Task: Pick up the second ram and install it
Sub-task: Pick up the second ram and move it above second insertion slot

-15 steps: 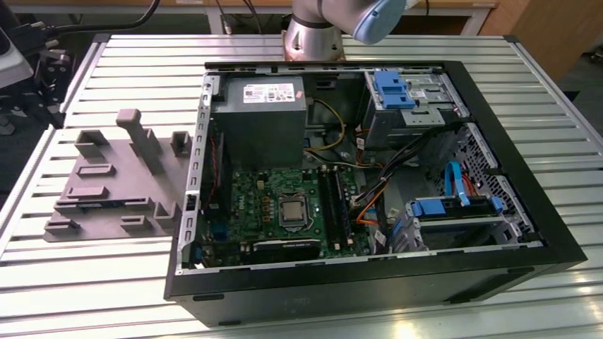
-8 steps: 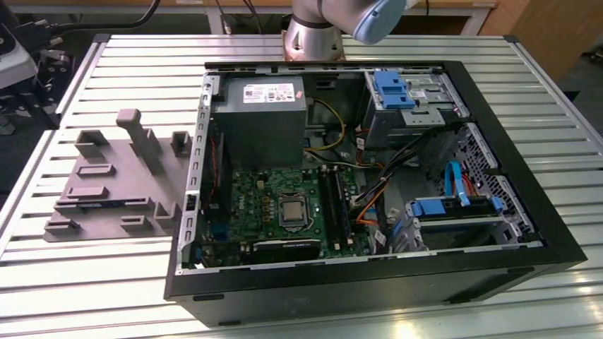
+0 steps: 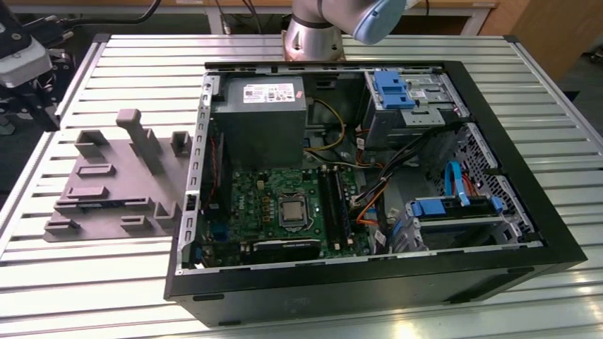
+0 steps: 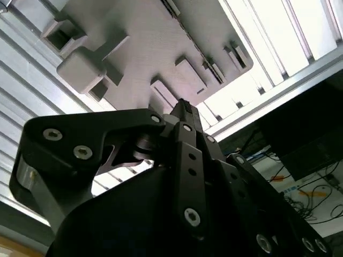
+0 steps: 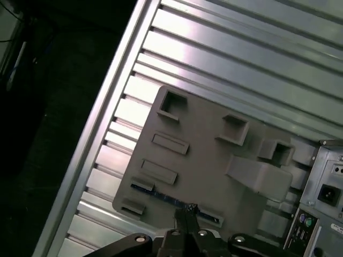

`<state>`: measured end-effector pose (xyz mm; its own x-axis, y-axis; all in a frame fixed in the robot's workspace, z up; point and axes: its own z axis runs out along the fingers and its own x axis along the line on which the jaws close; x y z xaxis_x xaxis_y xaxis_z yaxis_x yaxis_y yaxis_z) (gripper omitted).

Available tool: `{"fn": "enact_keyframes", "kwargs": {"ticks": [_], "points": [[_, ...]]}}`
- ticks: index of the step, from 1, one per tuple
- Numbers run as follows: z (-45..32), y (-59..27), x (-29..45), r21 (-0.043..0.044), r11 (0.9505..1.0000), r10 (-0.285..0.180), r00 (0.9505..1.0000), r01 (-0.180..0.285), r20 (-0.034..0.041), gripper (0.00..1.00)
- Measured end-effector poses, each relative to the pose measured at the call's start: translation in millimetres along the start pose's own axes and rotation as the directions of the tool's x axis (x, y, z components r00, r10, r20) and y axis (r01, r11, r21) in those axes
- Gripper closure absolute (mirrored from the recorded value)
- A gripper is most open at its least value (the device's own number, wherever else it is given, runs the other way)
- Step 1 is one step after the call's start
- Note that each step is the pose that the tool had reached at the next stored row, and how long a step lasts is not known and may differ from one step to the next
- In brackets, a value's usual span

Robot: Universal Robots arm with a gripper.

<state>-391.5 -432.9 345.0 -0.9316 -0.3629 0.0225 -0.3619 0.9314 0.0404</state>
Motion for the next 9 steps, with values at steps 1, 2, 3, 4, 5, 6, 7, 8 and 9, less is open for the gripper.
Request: {"fn": "enact_keyframes", "kwargs": {"ticks": [1,2,3,4,5,6,7,8,9], "points": [[0.4,0.0,0.0,0.0004,0.9998,-0.018,0.9998,0.018,-0.0008,0.89],[0.8,0.0,0.0,0.0008,0.9994,-0.036,0.9994,0.036,-0.0014,0.89],[1.1,0.0,0.0,0.0012,0.9985,-0.054,0.9985,0.054,-0.0022,0.89],[1.5,-0.1,0.0,0.0015,0.9973,-0.073,0.9973,0.073,-0.003,0.89],[1.8,0.0,-0.1,0.0019,0.9959,-0.09,0.9959,0.09,-0.0037,0.89],[2.0,-0.1,-0.1,0.0022,0.9943,-0.107,0.9943,0.107,-0.0044,0.89],[2.3,-0.1,0.0,0.0025,0.9924,-0.123,0.9924,0.123,-0.0051,0.89],[2.5,-0.1,0.0,0.0027,0.9904,-0.138,0.9903,0.139,-0.0058,0.89],[2.6,-0.2,0.1,0.0029,0.9885,-0.151,0.9885,0.151,-0.0063,0.89]]}}
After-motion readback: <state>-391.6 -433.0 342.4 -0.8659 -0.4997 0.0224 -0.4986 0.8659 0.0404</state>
